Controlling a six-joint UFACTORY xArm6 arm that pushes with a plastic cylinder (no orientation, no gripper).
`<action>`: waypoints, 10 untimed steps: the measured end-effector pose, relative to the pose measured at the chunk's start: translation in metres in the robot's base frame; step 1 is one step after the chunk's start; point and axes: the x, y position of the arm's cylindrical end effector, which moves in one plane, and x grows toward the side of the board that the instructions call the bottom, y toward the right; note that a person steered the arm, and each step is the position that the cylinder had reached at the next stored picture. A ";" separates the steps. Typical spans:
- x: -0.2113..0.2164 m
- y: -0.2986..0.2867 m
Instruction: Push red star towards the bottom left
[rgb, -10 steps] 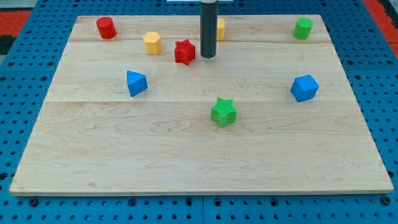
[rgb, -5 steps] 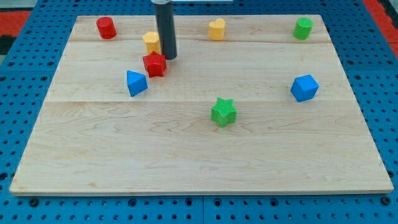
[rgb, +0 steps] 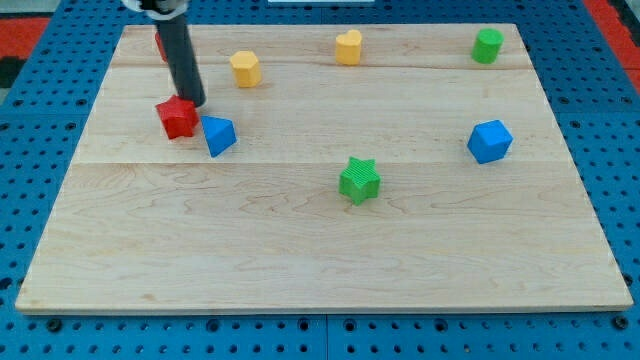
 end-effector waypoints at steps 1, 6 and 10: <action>0.015 -0.023; 0.114 -0.031; 0.161 -0.033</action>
